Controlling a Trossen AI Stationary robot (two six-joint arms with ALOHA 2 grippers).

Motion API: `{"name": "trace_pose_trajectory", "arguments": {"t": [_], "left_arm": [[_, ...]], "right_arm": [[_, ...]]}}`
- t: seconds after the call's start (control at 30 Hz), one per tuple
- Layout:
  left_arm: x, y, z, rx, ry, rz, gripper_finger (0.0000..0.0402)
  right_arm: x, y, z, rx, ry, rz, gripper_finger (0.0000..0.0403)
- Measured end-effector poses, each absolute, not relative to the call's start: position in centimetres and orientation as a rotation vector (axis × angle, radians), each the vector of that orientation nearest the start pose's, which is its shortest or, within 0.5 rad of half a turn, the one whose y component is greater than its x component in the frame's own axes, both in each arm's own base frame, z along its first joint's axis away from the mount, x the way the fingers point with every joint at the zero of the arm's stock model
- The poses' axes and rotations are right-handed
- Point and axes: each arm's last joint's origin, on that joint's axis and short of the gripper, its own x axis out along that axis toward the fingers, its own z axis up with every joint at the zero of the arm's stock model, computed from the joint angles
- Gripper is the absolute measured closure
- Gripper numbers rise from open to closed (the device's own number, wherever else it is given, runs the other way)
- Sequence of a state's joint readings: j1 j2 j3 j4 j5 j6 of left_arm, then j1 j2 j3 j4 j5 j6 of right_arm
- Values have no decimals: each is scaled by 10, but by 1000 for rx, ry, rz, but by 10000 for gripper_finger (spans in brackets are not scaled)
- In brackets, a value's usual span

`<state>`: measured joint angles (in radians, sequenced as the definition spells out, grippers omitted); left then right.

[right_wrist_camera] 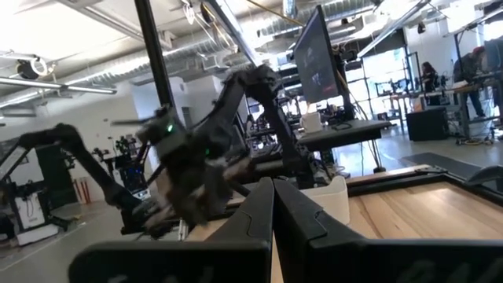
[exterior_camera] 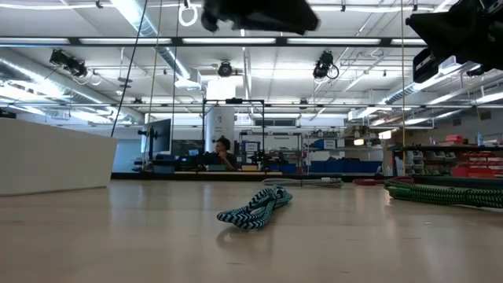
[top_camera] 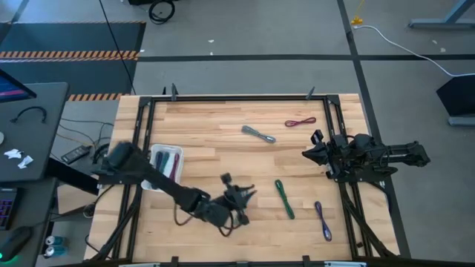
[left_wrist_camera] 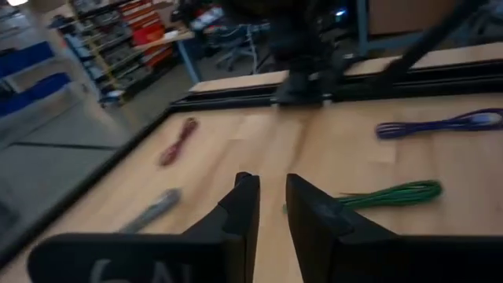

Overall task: Pick and place USB-C Cables
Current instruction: Put the blue charger cable into the white bin

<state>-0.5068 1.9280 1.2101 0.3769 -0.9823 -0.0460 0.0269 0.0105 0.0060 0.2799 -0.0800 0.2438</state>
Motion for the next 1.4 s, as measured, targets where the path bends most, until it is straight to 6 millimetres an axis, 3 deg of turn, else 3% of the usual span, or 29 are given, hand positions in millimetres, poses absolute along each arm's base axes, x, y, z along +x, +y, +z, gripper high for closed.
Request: {"name": "trace_pose_trajectory", "arguments": {"t": [0.17, 0.3, 0.5, 0.63, 0.77, 0.93, 1.2, 1.4], "left_arm": [[398, -190, 173, 85, 262, 422, 331], [404, -191, 176, -62, 289, 399, 305], [405, -195, 180, -24, 450, 319, 238], [399, -195, 179, -18, 579, 366, 204], [392, -191, 175, -182, 618, 470, 188], [392, -191, 165, -378, 600, 553, 192], [394, -195, 123, -436, 644, 617, 222], [394, -192, 109, -458, 691, 650, 278]], "right_arm": [[94, 5, 191, 250, -259, 142, 395], [94, 5, 191, 253, -257, 142, 395], [94, 5, 190, 254, -248, 141, 395], [95, 5, 189, 254, -235, 139, 395], [95, 5, 188, 255, -222, 137, 395], [95, 5, 188, 255, -222, 137, 395], [95, 5, 188, 254, -219, 137, 395], [95, 5, 187, 252, -209, 135, 394]]}}
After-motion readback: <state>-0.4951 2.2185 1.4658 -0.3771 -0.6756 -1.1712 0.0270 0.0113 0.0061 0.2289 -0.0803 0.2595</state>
